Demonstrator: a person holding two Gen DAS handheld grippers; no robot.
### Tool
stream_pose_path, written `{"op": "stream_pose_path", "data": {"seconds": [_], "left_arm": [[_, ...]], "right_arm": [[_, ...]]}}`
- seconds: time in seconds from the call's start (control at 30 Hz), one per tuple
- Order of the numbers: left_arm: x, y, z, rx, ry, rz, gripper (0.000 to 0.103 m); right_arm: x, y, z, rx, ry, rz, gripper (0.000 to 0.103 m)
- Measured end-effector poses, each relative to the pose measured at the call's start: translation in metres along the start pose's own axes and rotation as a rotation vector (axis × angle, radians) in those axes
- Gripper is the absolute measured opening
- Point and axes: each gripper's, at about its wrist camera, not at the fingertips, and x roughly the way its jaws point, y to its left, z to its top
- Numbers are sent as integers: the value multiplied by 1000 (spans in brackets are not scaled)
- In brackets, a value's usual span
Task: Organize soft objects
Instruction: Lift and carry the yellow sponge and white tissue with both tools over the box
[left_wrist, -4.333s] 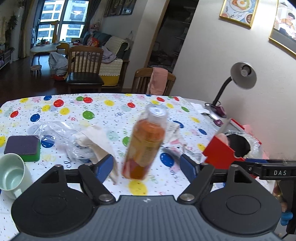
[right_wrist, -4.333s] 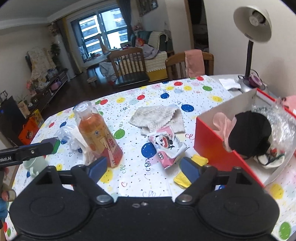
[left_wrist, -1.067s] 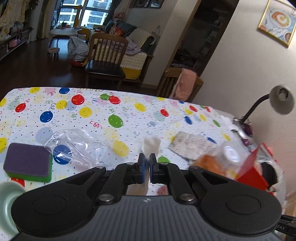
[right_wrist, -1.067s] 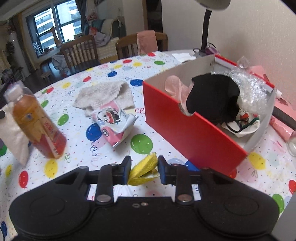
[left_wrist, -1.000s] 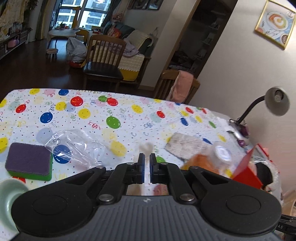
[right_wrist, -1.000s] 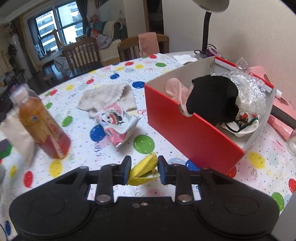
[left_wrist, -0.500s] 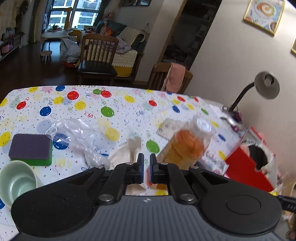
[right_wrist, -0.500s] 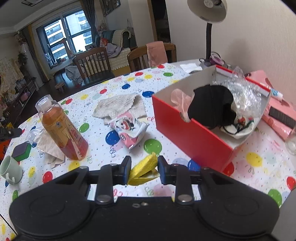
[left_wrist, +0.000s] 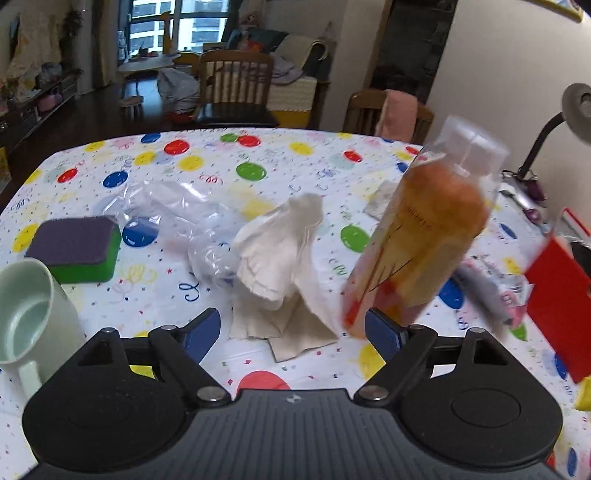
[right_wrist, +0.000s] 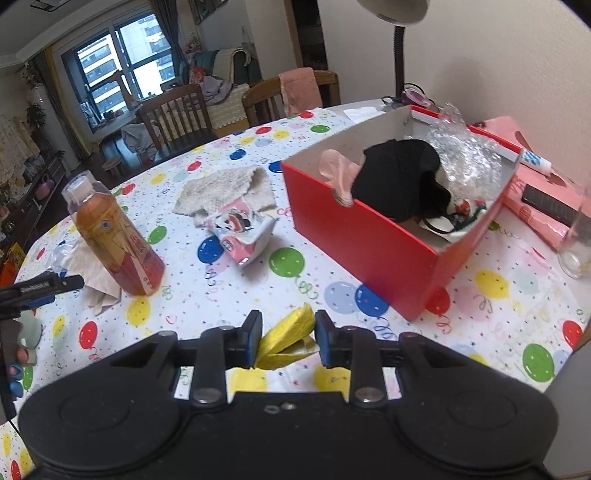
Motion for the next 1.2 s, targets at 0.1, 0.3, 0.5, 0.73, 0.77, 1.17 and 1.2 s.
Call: {"op": "stream_pose_path", "data": {"seconds": [0.1,0.3,0.5,0.73,0.77,1.17,1.2], "left_arm": [[13,-3,-1,12,2,24,86],[40,1,2,10,25,76,86],[59,-10,2,91,58,109,81],[65,-11,0,92,81,84,29],[65,-10,0,87,82,75,23],[26,0,5,59,38,35,5],[19,1,7,46,37,20,5]], "right_arm": [[-1,-6,-2,7,7,-15,29],[2,-13,-9,7,31,-41,29],[7,-18,-13,9,51,-61,29],[10,-17,-13,3,54,-69,29],[10,-18,-13,4,55,-70,29],[9,-14,-8,5,40,-68,29],[8,-14,-7,8,36,-65,29]]}}
